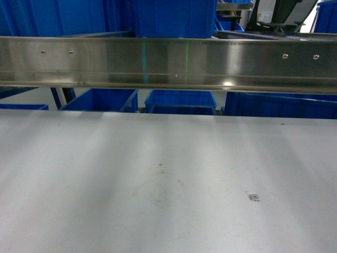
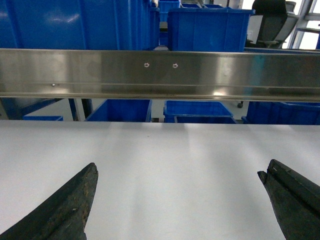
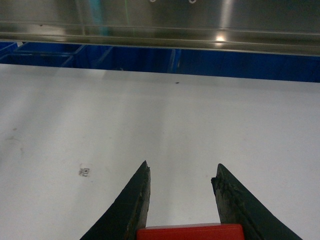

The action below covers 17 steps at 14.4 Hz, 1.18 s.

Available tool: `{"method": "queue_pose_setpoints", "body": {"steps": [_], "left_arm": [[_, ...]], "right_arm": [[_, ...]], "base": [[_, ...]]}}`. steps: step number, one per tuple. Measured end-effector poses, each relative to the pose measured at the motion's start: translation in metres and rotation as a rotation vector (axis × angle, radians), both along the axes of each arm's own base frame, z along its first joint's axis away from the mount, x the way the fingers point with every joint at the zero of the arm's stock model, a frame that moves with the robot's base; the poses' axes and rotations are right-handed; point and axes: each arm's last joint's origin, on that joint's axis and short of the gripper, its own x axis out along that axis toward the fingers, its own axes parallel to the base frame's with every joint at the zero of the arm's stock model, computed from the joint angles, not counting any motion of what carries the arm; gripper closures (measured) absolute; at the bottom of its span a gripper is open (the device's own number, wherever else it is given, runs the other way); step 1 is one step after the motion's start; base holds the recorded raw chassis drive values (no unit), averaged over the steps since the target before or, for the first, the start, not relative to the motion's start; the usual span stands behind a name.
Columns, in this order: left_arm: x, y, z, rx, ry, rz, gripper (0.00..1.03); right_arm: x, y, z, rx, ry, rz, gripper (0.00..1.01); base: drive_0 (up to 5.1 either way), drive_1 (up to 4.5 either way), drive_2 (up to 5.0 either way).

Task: Place magnetic block on left shelf second layer

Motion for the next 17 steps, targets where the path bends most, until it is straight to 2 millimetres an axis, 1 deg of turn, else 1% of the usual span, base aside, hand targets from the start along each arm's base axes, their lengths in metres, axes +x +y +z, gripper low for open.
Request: {"method": "queue_pose_setpoints", "body": {"steps": [6,17], "left_arm": [[0.0,0.0,0.0,0.0,0.0,0.0,0.05],[0.0,0.0,0.0001,0.0,-0.001,0.001,0.05]], "right_arm": [[-0.0004,0.0,0.0009,0.0,-0.005,0.0,0.68],[-0.0005,0.0,0.0008,0.0,-0.005,0.0,0.68]], "base": [[-4.6,3.8,1.1],[-4.9,2.47,2.5]]}}
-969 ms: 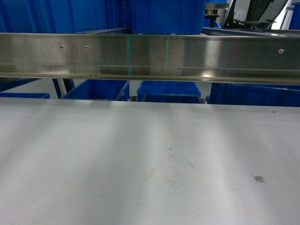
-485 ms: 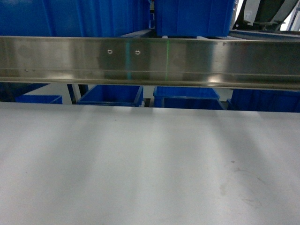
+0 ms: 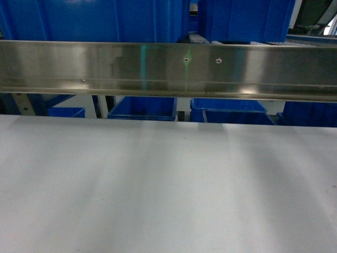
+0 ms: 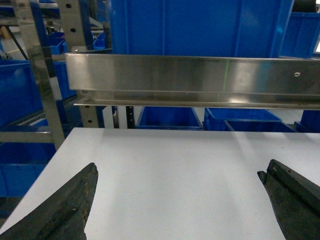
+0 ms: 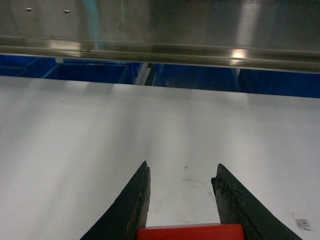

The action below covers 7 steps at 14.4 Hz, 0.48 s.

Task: Place magnetic block on left shelf second layer

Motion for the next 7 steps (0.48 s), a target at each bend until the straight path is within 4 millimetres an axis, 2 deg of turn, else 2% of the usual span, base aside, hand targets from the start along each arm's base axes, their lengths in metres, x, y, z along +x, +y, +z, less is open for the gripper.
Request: {"method": "queue_pose_setpoints", "body": {"steps": [4,7], "left_arm": [[0.0,0.0,-0.0001,0.0,0.002,-0.001,0.05],[0.0,0.0,-0.0003,0.0,0.003,0.0,0.05]], "right_arm": [[0.0001,0.0001,0.0004,0.0,-0.001,0.001,0.68],[0.0002,0.0001,0.0,0.0,0.002,0.001,0.68]], "base": [[-5.0,2.38,2.4],[-4.8,1.16,3.6]]}}
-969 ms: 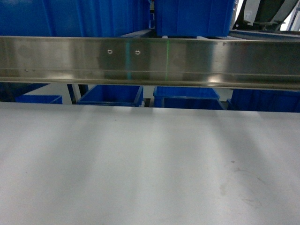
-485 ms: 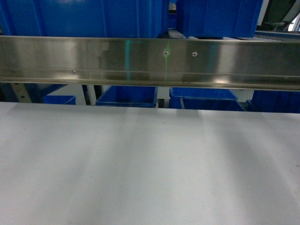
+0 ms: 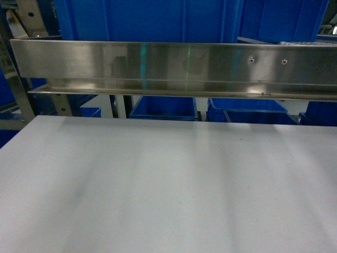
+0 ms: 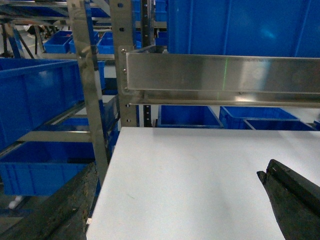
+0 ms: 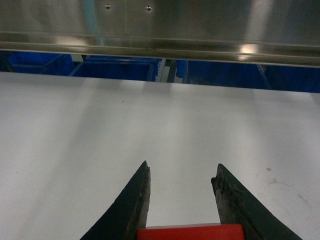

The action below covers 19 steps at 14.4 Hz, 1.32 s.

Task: Place magnetic block on left shelf second layer

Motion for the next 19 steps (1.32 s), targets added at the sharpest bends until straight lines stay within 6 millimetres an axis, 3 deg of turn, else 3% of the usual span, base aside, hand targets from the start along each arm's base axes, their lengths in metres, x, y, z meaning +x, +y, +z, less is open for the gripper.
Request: {"method": "queue_pose_setpoints", "body": {"steps": [19], "left_arm": [[0.0,0.0,0.0004,0.0,-0.005,0.0,0.05]], "right_arm": [[-0.0001,-0.0001,0.0003,-0.001,-0.002,-0.001,0.68]], "base": [[-4.9,1.88,3.1]]}}
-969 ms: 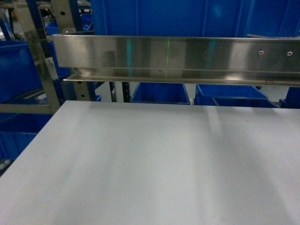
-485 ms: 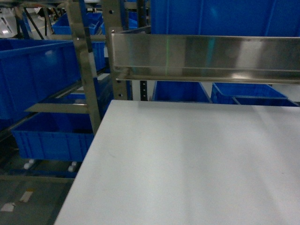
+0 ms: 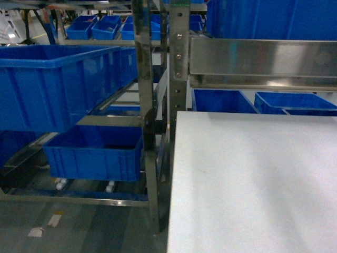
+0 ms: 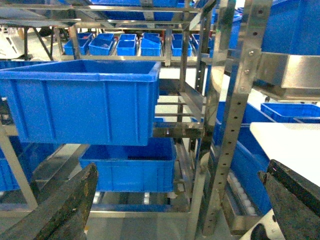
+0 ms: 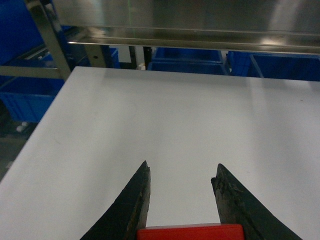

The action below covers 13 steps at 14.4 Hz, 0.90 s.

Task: Place magnetic block on left shelf second layer

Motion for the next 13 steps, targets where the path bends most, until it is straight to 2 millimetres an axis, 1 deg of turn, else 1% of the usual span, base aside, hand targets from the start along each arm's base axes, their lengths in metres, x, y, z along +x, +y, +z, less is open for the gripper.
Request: {"method": "queue_pose_setpoints", "body": {"steps": [13], "left_arm": [[0.0,0.0,-0.0003,0.0,0.003,0.0,0.05]], "right_arm": [[0.0001,0.0,-0.0002,0.0,0.002,0.0,0.68]], "base": [[-5.0,2.44,2.4]]}}
